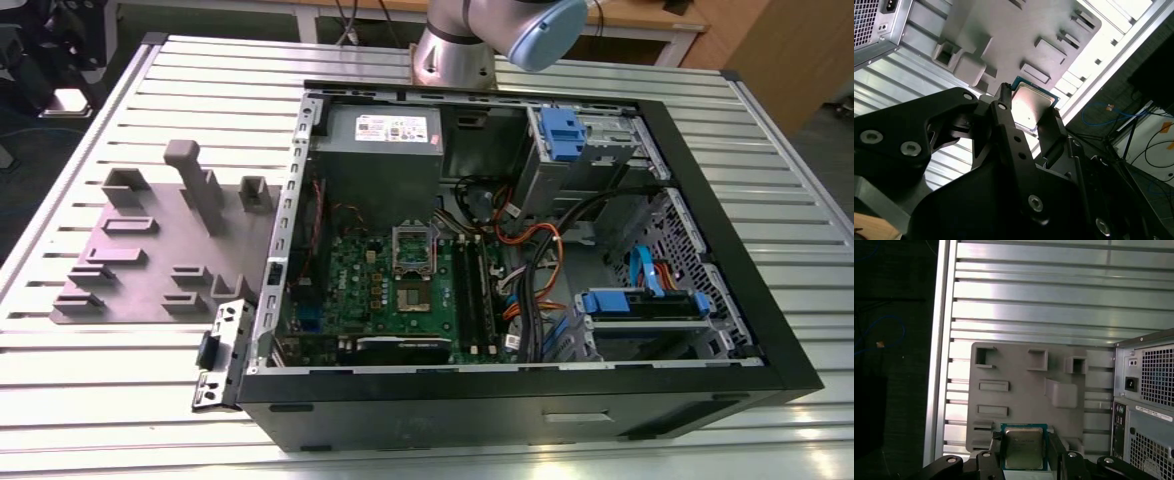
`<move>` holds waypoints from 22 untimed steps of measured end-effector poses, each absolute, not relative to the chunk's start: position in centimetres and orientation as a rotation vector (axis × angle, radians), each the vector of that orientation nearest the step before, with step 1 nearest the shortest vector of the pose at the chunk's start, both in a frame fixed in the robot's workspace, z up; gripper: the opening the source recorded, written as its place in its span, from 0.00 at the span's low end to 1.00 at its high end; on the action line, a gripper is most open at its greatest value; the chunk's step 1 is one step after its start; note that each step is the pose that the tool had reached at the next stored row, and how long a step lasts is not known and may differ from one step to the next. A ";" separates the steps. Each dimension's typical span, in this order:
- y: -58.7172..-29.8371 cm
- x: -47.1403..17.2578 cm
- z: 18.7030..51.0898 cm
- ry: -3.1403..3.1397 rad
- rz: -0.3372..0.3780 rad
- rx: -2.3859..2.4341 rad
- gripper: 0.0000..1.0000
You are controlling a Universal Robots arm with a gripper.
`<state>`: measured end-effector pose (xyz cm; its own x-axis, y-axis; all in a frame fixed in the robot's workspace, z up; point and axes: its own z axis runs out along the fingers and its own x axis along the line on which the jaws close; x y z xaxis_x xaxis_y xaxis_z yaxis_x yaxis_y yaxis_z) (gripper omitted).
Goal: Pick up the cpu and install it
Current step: 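Pick up the cpu and move it towards the insertion slot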
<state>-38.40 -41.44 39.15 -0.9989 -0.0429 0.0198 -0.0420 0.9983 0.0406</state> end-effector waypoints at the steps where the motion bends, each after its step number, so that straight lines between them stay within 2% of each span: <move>1: -41.4 -38.4 39.2 -3.120 -0.063 0.066 0.45; 22: -41.4 -37.8 39.2 -3.120 -0.063 0.066 0.45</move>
<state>-37.77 -41.44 39.16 -0.9989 -0.0428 0.0198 -0.0420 0.9983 0.0405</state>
